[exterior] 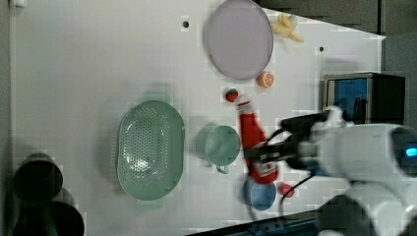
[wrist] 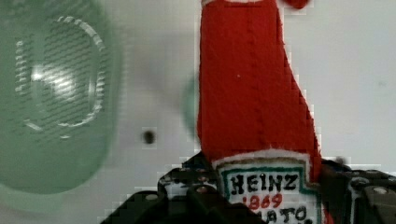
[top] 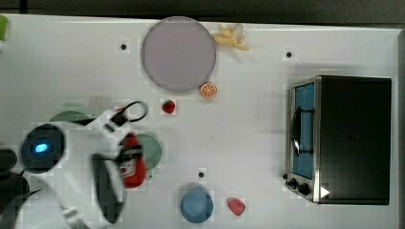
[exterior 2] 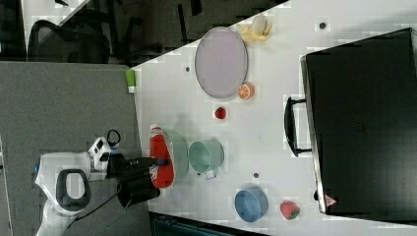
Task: Pick Ketchup from the table and place it in strainer.
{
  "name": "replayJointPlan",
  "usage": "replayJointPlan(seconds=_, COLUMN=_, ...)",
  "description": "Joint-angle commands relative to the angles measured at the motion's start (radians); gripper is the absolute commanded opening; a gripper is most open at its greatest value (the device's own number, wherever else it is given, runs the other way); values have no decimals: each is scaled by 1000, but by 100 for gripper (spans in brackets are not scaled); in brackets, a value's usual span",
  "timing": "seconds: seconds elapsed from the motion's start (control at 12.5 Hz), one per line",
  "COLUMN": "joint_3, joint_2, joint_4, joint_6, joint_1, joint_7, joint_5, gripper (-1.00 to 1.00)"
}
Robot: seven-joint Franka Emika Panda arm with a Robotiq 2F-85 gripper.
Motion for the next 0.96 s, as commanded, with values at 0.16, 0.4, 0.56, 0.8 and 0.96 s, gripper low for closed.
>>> replayJointPlan(seconds=0.16, joint_3=117, joint_2=85, joint_4=71, joint_6=149, joint_1=10, joint_7=252, joint_5=9, gripper=20)
replayJointPlan(seconds=0.4, joint_3=189, joint_2=189, joint_4=70, joint_6=256, joint_1=20, joint_7=413, joint_5=9, gripper=20)
replayJointPlan(seconds=0.56, joint_3=212, joint_2=256, joint_4=70, joint_6=316, joint_1=39, joint_7=471, joint_5=4, gripper=20)
replayJointPlan(seconds=0.8, joint_3=209, joint_2=350, joint_4=69, joint_6=414, joint_1=72, joint_7=524, joint_5=-5, gripper=20)
replayJointPlan(seconds=0.96, joint_3=200, joint_2=403, joint_4=68, joint_6=469, joint_1=83, joint_7=530, joint_5=-28, gripper=26)
